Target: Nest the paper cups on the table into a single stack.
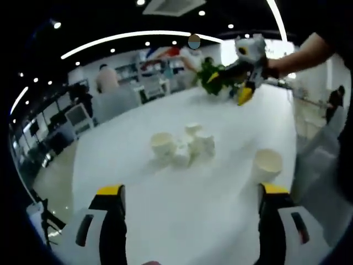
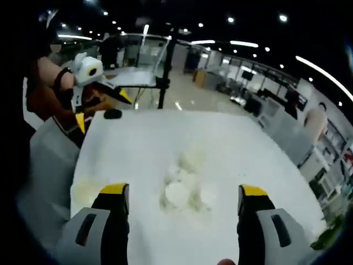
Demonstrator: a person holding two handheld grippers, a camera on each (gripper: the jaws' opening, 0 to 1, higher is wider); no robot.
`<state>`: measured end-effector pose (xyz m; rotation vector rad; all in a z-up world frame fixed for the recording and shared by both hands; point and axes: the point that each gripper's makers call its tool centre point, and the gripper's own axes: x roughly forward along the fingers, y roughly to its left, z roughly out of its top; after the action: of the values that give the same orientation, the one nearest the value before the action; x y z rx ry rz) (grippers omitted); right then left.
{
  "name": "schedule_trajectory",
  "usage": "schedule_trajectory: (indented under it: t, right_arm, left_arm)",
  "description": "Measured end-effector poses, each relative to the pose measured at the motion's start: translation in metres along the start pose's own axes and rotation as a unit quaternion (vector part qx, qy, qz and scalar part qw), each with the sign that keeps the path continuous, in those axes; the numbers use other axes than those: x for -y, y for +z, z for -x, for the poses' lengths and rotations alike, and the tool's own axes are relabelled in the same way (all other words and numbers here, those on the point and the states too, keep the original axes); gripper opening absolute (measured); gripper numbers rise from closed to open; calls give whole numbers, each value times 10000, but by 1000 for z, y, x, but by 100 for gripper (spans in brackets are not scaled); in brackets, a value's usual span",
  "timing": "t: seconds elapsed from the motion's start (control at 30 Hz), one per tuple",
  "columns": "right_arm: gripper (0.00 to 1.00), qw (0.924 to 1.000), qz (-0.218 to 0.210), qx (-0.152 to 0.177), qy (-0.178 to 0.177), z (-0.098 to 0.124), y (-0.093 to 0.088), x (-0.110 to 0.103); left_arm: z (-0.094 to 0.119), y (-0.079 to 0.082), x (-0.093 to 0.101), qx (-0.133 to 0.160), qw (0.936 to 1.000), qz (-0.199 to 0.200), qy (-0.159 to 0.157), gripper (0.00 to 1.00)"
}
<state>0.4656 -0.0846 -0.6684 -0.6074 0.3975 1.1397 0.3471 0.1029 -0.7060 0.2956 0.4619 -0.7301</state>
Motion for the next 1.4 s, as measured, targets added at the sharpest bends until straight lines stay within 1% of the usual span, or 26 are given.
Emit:
schedule_trajectory:
  t: [0.03, 0.1, 0.13, 0.2, 0.27, 0.3, 0.33, 0.43, 0.47, 0.5, 0.57, 0.67, 0.73, 0.8, 0.83, 0.87, 0.97, 1.03, 1.13, 1.17, 1.23, 1.33, 1.4]
  right_arm:
    - [71, 9999, 114, 7, 63, -6, 5, 3]
    - [66, 9995, 185, -38, 239, -22, 10, 7]
    - [63, 9987, 193, -53, 465, -34, 13, 7]
    - [58, 9973, 286, -126, 661, -53, 16, 12]
    - [52, 9951, 474, -246, 836, -68, 15, 12]
    - [50, 9932, 651, -333, 902, -79, 15, 13]
    - [47, 9913, 705, -373, 1051, -89, 14, 11]
    - [39, 9893, 662, -505, 1202, -108, 10, 7]
    - [36, 9873, 550, -619, 1359, -115, 6, 3]
    - [35, 9867, 598, -673, 1353, -126, 1, 6]
    - [33, 9855, 685, -721, 1375, -136, -1, 4]
    - [33, 9850, 550, -813, 1419, -147, -7, 4]
    - [32, 9847, 479, -912, 1405, -152, -10, 5]
    - [31, 9844, 347, -982, 1416, -156, -14, 2]
    - [29, 9841, 339, -994, 1431, -159, -14, 1]
    - [27, 9836, 366, -1017, 1445, -161, -15, 0]
    - [20, 9818, 433, -1081, 1500, -168, -17, -3]
    - [15, 9807, 514, -1070, 1555, -171, -14, -6]
    - [12, 9787, 528, -1183, 1594, -176, -18, -8]
    - [12, 9784, 509, -1206, 1600, -181, -20, -6]
    - [10, 9773, 482, -1256, 1636, -182, -21, -10]
    - [5, 9758, 523, -1225, 1733, -186, -20, -14]
    - [4, 9753, 460, -1287, 1737, -188, -21, -14]
  left_arm:
    - [0, -2, 0, -22, 10000, -4, 11, 100]
    - [1, -6, 0, -94, 10000, 4, 9, 100]
    - [2, -8, -1, -102, 9999, 10, 14, 100]
    - [3, -11, -1, -135, 9999, 63, 27, 100]
    - [4, -12, -2, -142, 9998, 118, 54, 100]
    - [4, -11, -2, -136, 9998, 121, 69, 100]
    - [4, -9, -2, -92, 9998, 138, 101, 100]
    - [3, -9, -2, -105, 9996, 232, 112, 100]
    - [2, -8, -3, -109, 9996, 223, 118, 100]
    - [2, -8, -4, -109, 9997, 180, 124, 100]
    - [0, -8, -4, -119, 9998, 149, 97, 100]
    - [-1, -11, -5, -200, 9997, 107, 54, 100]
    - [0, -12, -7, -217, 9997, 84, 100, 100]
    - [1, -11, -10, -132, 9995, 251, 162, 100]
    - [1, -8, -10, -46, 9994, 316, 153, 100]
    - [2, -9, -8, -27, 9994, 333, 136, 100]
    - [2, -15, -4, -139, 9995, 257, 91, 100]
    - [3, -17, -1, -151, 9996, 246, 75, 100]
    - [5, -21, 3, -226, 9995, 227, 34, 100]
    - [6, -23, 3, -242, 9995, 199, 32, 100]
    - [7, -26, 3, -291, 9994, 179, 27, 100]
    - [9, -25, 2, -260, 9994, 221, 50, 100]
    - [11, -25, 0, -256, 9993, 255, 74, 100]
